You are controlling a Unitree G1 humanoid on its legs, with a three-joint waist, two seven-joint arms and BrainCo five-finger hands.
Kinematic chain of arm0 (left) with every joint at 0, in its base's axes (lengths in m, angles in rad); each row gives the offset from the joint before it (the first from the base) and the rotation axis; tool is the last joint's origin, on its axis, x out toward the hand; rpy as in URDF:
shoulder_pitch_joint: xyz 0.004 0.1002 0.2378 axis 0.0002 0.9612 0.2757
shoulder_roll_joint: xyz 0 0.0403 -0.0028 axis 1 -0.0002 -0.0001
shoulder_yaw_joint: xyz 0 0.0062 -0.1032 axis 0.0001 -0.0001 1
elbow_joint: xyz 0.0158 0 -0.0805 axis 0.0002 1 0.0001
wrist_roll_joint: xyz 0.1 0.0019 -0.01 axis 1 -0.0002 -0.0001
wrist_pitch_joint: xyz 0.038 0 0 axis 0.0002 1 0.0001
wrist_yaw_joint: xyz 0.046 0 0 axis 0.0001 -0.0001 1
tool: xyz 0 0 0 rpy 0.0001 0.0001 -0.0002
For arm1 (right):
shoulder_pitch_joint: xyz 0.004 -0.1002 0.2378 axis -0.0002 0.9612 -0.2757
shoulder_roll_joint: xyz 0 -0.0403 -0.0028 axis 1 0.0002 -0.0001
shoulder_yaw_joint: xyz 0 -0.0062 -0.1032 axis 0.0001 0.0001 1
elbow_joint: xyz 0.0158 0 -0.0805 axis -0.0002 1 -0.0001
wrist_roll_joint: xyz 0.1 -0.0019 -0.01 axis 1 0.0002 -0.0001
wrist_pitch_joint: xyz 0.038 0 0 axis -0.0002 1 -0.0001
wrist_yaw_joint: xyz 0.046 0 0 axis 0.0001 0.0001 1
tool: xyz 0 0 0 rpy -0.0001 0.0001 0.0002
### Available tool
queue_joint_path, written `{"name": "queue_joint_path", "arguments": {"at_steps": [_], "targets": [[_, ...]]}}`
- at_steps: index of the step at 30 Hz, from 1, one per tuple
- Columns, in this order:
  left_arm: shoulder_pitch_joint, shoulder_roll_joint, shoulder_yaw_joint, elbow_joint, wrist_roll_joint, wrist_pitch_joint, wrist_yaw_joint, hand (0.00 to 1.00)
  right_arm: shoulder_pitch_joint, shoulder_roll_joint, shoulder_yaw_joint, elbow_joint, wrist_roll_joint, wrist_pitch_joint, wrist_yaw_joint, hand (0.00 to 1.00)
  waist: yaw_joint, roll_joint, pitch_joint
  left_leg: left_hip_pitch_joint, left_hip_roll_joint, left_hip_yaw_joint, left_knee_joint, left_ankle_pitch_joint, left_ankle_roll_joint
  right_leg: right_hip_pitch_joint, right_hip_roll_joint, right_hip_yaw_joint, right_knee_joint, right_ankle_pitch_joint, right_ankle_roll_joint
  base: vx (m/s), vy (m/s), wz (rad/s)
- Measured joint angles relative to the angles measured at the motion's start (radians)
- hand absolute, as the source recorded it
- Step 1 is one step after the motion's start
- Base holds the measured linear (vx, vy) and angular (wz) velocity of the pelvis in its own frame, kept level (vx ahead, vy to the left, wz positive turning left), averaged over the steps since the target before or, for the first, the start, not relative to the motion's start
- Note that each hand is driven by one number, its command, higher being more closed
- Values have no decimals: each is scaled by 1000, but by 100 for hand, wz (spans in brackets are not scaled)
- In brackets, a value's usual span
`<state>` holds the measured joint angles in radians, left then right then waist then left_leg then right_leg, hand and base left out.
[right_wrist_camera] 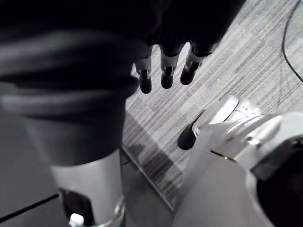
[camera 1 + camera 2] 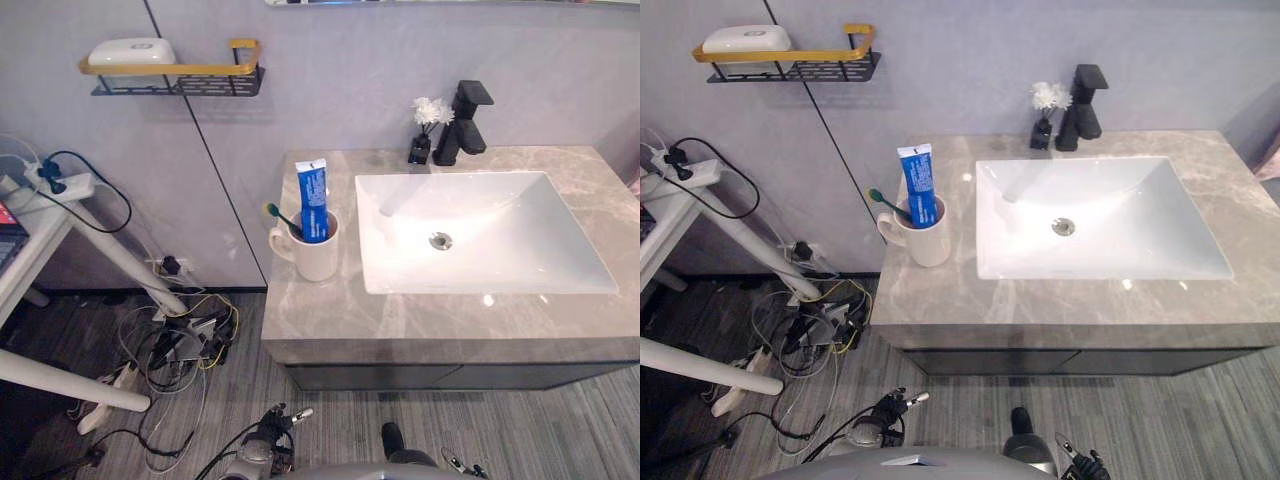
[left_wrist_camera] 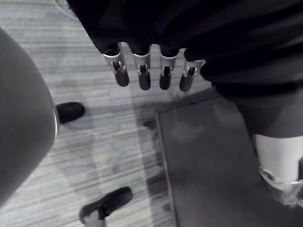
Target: Organize washtable
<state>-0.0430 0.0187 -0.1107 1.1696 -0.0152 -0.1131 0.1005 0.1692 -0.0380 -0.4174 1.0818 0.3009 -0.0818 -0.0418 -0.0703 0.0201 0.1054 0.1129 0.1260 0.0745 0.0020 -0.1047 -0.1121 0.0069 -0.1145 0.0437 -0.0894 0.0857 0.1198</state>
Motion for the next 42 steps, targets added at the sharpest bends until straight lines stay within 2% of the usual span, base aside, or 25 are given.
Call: {"name": "queue_joint_path", "arguments": {"at_steps": [3, 4, 7, 10, 14, 17, 19, 22, 24, 31, 39, 40, 42], "targets": [[47, -5, 15, -131, -159, -7, 1, 0, 1, -7, 30, -1, -9, -3, 0, 0, 5, -1, 1, -3, 0, -9, 0, 0, 0, 3, -1, -11, 0, -3, 0, 21, -7, 13], [76, -11, 24, -237, -272, -23, 1, 0, 4, -10, 36, -2, -9, -5, 0, 0, 9, -1, 1, -3, 0, -16, 0, 0, 0, 8, -3, -21, 0, -5, 0, 2, -5, 17], [98, -21, 45, -396, -440, -60, 13, 0, 17, -22, 80, -10, -9, -19, 0, 0, 26, 0, 0, -5, 1, -27, 2, 0, 0, 16, -4, -35, 0, -9, -1, -9, -4, 14], [154, -33, 91, -588, -533, -78, 45, 0, 20, -30, 111, -13, -9, -22, -2, 0, 26, -1, -1, -22, 2, -34, 7, 0, 0, 9, -4, -44, -1, -10, -2, -21, -3, 9], [210, -61, 117, -715, -536, -84, 95, 0, 20, -31, 116, -15, -9, -24, -2, 0, 26, 0, -1, -22, 5, -33, 6, 0, 0, 8, -1, -43, 0, -10, -4, 0, 0, 0], [257, -71, 141, -872, -516, -95, 140, 0, 22, -42, 147, -14, -9, -27, -3, 0, 31, 0, -2, -22, 8, -32, 6, 1, -1, 7, 2, -43, 0, -10, -4, 0, 0, 0], [232, -69, 177, -1064, -441, -166, 176, 0, 34, -51, 150, -13, -8, -34, -2, 0, 41, 7, -18, -22, 10, -32, 6, 1, -1, 8, 4, -43, 0, -10, -4, 0, 0, 0], [172, -61, 192, -1228, -356, -232, 200, 0, 56, -67, 151, -9, -7, -43, 0, 0, 48, 28, -50, -15, 10, -32, 7, 1, -1, 16, 3, -45, -1, -10, -4, 23, -2, 2], [141, -60, 189, -1294, -325, -257, 207, 0, 57, -70, 151, -8, -7, -43, 0, 0, 48, 35, -51, -2, 10, -32, 6, 1, -1, 28, 4, -47, -1, -10, -4, 0, 0, 0], [93, -79, 142, -1415, -321, -287, 201, 0, 70, -70, 146, 8, -6, -45, 4, 0, 46, 33, -54, -27, 4, -32, 34, -3, 5, 23, -2, -41, -1, -8, 1, -65, 16, 0], [91, -77, 45, -1518, -362, -293, 104, 0, 87, -69, 136, 20, -3, -48, 6, 0, 48, 32, -54, -33, -2, -25, 35, -2, 8, 0, -7, -32, 22, -8, 1, -19, 10, -2], [91, -75, 17, -1524, -376, -293, 81, 100, 88, -69, 135, 20, -1, -49, 7, 0, 47, 32, -54, -34, -3, -25, 34, -1, 8, -6, -8, -31, 33, -11, -2, 0, 0, 0], [91, -73, -17, -1525, -406, -291, 57, 100, 88, -69, 135, 21, 11, -48, 8, 0, 47, 32, -55, -34, -4, -25, 34, -1, 9, -7, -9, -32, 39, -15, -1, 8, 3, 2]]}}
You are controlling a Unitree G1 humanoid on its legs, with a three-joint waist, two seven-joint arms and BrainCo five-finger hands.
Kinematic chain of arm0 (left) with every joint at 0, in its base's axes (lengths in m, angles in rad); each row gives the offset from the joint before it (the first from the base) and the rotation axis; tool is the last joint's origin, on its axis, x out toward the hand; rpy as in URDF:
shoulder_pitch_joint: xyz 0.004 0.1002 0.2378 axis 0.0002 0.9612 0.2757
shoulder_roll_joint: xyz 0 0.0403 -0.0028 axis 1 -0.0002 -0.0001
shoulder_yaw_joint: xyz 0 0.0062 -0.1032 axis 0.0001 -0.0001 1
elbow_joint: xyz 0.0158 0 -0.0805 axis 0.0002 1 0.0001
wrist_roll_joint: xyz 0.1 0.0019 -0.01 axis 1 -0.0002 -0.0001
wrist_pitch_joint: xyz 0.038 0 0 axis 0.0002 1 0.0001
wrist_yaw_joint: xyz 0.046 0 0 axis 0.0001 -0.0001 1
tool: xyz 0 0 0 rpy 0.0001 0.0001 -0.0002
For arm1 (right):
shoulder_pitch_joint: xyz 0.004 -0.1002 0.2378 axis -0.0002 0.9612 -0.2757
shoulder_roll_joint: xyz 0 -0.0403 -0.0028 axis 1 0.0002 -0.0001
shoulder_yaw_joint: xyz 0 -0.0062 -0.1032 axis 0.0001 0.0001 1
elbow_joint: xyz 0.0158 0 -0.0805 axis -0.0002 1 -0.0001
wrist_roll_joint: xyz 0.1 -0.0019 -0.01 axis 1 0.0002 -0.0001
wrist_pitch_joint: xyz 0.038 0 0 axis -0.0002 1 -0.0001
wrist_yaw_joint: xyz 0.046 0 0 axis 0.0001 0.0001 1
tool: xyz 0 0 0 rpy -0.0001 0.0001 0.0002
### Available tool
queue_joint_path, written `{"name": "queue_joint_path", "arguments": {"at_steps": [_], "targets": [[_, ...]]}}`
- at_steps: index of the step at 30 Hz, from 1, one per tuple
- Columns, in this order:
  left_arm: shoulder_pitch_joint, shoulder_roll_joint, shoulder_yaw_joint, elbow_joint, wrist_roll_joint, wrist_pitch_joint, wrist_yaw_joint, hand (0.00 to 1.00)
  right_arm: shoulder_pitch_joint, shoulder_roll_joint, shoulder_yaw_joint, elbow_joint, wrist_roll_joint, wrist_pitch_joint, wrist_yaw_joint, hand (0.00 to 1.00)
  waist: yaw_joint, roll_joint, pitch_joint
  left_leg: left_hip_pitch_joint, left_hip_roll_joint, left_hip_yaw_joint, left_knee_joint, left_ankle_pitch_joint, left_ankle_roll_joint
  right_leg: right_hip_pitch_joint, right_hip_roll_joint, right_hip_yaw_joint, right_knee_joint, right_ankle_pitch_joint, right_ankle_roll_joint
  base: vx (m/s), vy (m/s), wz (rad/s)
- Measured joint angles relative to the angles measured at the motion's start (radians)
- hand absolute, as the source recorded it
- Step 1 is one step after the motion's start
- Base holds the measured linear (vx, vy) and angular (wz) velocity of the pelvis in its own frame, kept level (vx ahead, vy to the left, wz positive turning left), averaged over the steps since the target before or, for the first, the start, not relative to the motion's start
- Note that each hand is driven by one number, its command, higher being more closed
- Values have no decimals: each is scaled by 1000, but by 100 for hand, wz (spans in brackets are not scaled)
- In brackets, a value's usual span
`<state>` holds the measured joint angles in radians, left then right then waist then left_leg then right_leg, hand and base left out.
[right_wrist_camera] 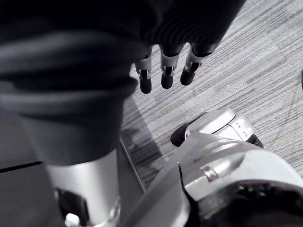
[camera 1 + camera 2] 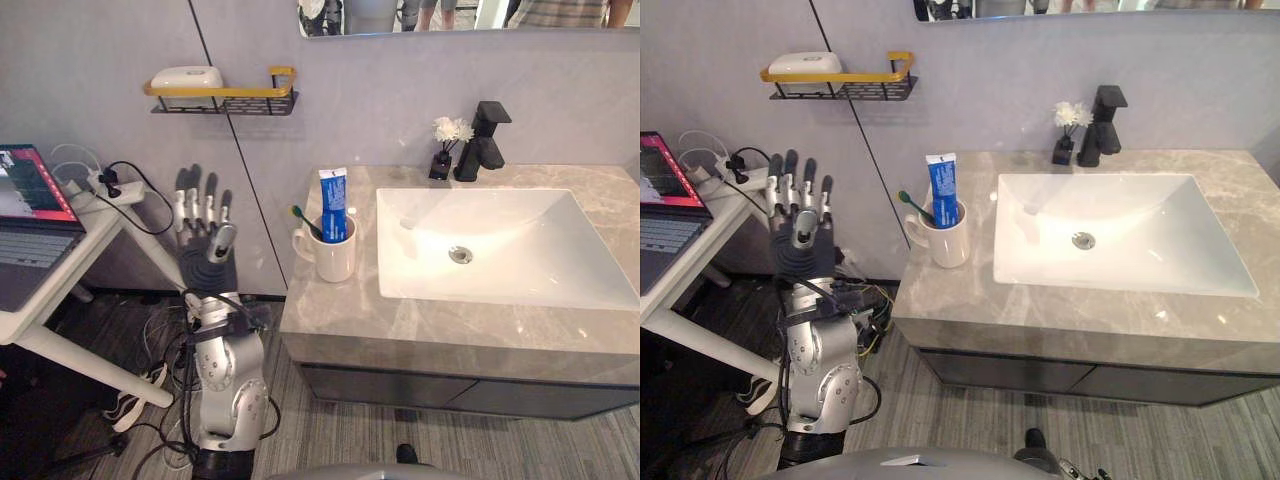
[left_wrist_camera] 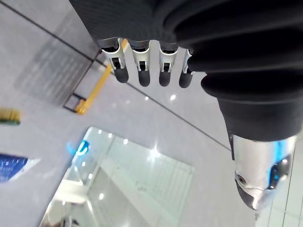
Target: Organize washtable
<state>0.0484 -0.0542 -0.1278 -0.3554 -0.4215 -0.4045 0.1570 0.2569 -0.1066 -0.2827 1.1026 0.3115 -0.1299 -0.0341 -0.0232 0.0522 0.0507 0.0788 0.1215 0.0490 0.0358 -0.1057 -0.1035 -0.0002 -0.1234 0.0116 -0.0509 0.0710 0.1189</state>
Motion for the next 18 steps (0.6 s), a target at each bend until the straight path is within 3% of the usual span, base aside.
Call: {"name": "queue_joint_path", "arguments": {"at_steps": [18], "targets": [[14, 40, -231, 2, -106, 25, -131, 100, 2, -1, 13, 11, 22, 1, 2, 0, 1, 0, -12, 3, -1, -13, 2, 1, 0, 5, -3, -14, 16, -17, 4, 1, 0, 1]]}}
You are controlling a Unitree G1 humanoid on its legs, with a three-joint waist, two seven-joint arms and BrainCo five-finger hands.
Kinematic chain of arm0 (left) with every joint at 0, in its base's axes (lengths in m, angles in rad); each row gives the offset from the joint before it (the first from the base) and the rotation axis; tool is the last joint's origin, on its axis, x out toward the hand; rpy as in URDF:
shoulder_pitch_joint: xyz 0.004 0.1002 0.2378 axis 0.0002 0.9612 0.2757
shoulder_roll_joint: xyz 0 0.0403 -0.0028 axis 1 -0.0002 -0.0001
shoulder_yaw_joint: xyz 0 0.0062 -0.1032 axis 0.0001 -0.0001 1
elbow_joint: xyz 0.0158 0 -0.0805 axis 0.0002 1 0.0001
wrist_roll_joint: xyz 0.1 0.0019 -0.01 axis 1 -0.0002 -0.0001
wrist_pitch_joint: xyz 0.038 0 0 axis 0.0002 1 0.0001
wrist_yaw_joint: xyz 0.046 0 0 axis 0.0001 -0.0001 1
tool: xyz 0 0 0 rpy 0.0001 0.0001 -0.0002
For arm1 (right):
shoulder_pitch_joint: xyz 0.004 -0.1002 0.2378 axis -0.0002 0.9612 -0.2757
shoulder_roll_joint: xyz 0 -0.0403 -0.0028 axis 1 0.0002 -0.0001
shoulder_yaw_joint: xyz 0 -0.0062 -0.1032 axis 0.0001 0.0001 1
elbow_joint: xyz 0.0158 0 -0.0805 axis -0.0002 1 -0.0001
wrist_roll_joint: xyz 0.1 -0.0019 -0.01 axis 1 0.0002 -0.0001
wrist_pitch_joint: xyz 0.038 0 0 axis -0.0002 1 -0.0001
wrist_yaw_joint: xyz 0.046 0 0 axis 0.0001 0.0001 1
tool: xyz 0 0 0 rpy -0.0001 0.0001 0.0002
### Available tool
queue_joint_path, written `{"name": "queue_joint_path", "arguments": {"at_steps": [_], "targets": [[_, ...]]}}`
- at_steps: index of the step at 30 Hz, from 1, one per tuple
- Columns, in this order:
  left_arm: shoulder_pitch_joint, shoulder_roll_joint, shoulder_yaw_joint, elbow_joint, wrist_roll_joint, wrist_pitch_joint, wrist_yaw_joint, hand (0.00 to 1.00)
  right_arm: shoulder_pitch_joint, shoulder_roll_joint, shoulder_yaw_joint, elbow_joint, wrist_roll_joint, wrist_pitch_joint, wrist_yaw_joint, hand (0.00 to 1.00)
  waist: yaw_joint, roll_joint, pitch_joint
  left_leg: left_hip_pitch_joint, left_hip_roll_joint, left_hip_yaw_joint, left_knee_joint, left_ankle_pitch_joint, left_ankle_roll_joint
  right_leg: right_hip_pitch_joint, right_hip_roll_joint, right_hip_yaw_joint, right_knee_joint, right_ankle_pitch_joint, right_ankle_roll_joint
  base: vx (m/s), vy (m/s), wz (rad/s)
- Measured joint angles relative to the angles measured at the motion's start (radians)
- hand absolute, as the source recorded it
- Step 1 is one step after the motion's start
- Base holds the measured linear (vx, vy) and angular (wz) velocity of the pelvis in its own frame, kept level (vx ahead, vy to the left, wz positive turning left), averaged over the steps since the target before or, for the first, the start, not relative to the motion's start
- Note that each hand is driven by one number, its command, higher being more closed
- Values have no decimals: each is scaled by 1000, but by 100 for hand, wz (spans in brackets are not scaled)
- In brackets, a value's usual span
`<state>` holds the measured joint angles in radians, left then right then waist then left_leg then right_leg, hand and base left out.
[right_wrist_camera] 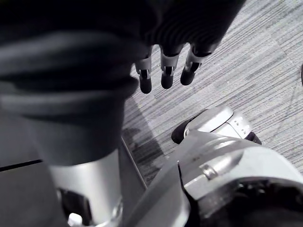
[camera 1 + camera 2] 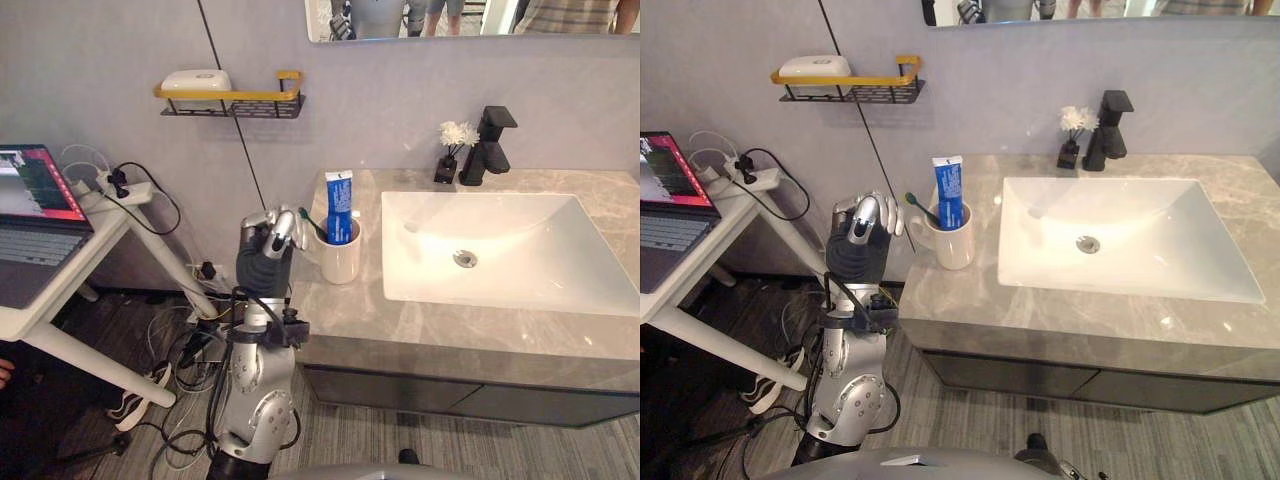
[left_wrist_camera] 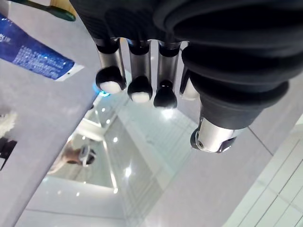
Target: Organize washtable
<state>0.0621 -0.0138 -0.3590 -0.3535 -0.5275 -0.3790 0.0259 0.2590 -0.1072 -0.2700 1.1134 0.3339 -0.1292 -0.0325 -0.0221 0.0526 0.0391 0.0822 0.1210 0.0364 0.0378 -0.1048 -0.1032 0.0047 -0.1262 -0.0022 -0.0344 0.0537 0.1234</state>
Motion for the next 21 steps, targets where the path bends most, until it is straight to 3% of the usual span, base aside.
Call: {"name": "queue_joint_path", "arguments": {"at_steps": [9, 16, 21], "targets": [[27, 60, -125, 183, -6, 65, -56, 100, 0, -10, 32, 0, 0, 4, -1, 0, -2, 0, -16, 14, 8, -9, -28, 4, -6, 32, 8, -16, -57, 22, -8, 9, -11, 3], [27, 78, -132, 292, -6, 97, -58, 100, -2, -11, 32, 0, 1, 7, -5, 0, -3, -3, -15, 28, 8, -3, -36, 4, -6, 32, 8, -14, -58, 20, -8, 37, -3, -2], [26, 103, -126, 345, -6, 102, -58, 100, -15, -11, 30, 0, 1, 7, -8, 0, -24, -10, -11, 28, 9, -1, -39, 4, -6, 31, 8, -13, -61, 19, -8, 0, 0, 0]]}}
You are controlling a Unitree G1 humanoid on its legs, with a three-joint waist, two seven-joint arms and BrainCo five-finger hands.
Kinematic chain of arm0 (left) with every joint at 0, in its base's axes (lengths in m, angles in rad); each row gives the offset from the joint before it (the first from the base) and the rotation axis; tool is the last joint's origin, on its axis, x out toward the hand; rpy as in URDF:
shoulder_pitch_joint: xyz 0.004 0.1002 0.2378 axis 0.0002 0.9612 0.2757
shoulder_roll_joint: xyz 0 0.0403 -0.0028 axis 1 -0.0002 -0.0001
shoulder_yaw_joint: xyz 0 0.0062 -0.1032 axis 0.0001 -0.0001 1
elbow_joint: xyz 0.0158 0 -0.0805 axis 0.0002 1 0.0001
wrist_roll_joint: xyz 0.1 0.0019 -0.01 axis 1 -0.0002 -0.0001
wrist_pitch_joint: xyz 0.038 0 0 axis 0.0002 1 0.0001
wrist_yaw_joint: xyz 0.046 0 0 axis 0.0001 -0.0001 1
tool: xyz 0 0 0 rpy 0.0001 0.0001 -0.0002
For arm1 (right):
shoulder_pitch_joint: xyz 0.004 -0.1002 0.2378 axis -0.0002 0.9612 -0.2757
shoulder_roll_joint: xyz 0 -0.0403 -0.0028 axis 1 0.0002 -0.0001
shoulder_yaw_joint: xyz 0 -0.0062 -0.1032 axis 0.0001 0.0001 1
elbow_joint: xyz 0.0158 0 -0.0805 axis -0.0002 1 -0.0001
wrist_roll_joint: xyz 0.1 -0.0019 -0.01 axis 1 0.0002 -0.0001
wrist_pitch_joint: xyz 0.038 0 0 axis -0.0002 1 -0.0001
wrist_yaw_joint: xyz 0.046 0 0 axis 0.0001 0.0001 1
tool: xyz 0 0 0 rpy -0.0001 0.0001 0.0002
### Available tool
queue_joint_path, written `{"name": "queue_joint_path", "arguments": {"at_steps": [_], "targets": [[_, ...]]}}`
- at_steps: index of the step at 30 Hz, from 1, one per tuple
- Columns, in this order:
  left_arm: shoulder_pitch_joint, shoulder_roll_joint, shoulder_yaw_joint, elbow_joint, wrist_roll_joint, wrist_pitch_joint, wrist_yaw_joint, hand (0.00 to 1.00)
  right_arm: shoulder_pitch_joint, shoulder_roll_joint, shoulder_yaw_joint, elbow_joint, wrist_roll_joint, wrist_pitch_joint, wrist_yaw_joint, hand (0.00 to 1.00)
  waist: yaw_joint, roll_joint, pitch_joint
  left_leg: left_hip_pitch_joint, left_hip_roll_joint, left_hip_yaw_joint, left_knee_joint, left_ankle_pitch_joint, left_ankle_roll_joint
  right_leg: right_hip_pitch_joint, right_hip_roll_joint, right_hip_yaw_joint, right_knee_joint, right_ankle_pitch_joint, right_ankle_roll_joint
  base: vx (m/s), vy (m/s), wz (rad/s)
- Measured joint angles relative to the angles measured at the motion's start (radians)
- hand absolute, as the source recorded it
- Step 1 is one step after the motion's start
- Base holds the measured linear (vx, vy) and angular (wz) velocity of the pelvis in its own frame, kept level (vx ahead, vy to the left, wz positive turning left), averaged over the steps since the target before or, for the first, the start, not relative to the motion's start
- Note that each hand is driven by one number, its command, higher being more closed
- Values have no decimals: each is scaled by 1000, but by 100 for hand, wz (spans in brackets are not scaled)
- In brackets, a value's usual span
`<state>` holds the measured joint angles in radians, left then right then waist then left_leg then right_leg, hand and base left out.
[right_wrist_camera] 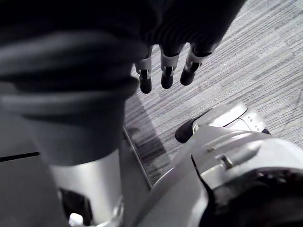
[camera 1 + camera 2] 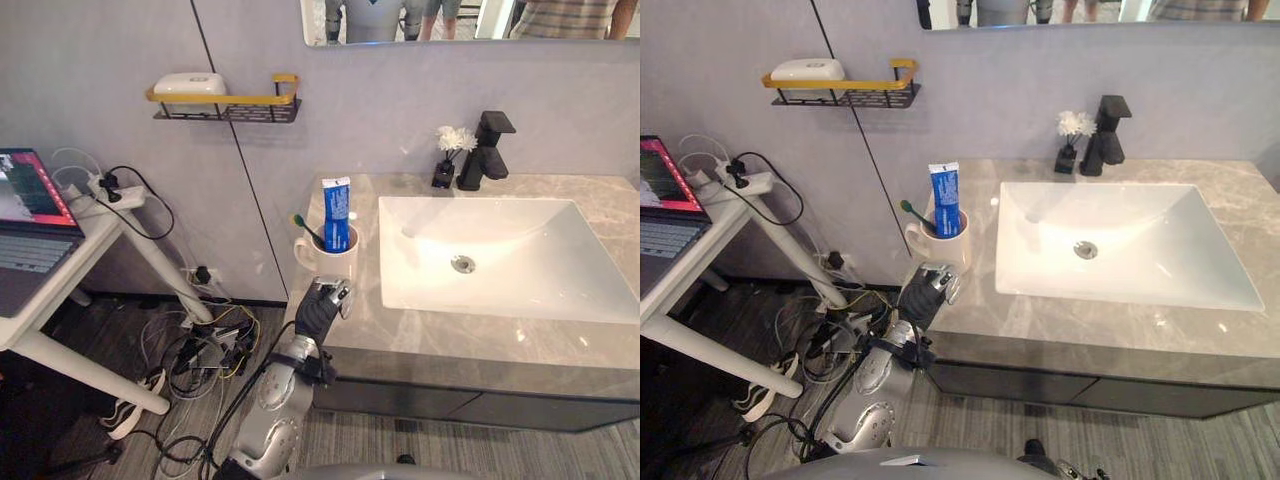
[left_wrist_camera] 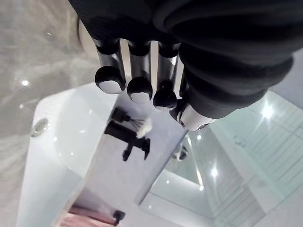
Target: Organize washtable
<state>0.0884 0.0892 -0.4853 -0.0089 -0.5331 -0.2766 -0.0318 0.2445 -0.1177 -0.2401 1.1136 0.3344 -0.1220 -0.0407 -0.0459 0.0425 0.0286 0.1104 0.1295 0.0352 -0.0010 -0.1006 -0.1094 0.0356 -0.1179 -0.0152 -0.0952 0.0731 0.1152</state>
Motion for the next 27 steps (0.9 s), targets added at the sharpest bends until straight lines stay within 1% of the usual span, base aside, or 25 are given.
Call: {"name": "queue_joint_path", "arguments": {"at_steps": [3, 11, 13, 17, 22, 27], "targets": [[-1, 0, 2, 19, 2, 10, 1, 100, -1, 1, -3, 0, 0, 0, 0, 0, -2, -2, 1, 0, 1, 4, -2, 0, 0, -3, 1, 3, -1, 0, 0, 0, 0, -1], [-10, -1, 17, 52, 9, 11, 15, 100, -2, 1, -9, -1, 0, 1, 0, 0, -5, -2, 0, -19, 6, 7, -7, 0, -1, -25, 7, 6, 1, -1, -2, 10, -3, 0], [-19, 0, 21, 68, 10, 11, 23, 100, -16, 9, -31, -1, 0, 1, -2, 0, -13, -5, 2, -18, 8, 10, -9, 1, -1, -32, 9, 7, 4, -1, -2, 78, -22, -1], [-27, 0, 24, 79, 10, 10, 23, 100, -18, 12, -32, -1, 0, 1, -2, 0, -16, -8, 4, -20, 8, 12, -9, 1, -1, -31, 9, 9, 3, -1, -2, 0, 0, 0], [-57, -1, 25, 90, 16, 10, 51, 100, -21, 13, -32, -2, 0, 1, -3, 0, -26, -10, 7, -20, 9, 20, -10, -1, -1, -34, 10, 16, -2, -1, -3, -11, 3, -3], [-58, -3, 26, 91, 32, 9, 63, 100, -21, 13, -32, -2, 0, 1, -3, 0, -27, -9, 8, -19, 10, 35, -15, -2, -2, -45, 13, 29, -1, -1, -3, 15, -2, -8]]}}
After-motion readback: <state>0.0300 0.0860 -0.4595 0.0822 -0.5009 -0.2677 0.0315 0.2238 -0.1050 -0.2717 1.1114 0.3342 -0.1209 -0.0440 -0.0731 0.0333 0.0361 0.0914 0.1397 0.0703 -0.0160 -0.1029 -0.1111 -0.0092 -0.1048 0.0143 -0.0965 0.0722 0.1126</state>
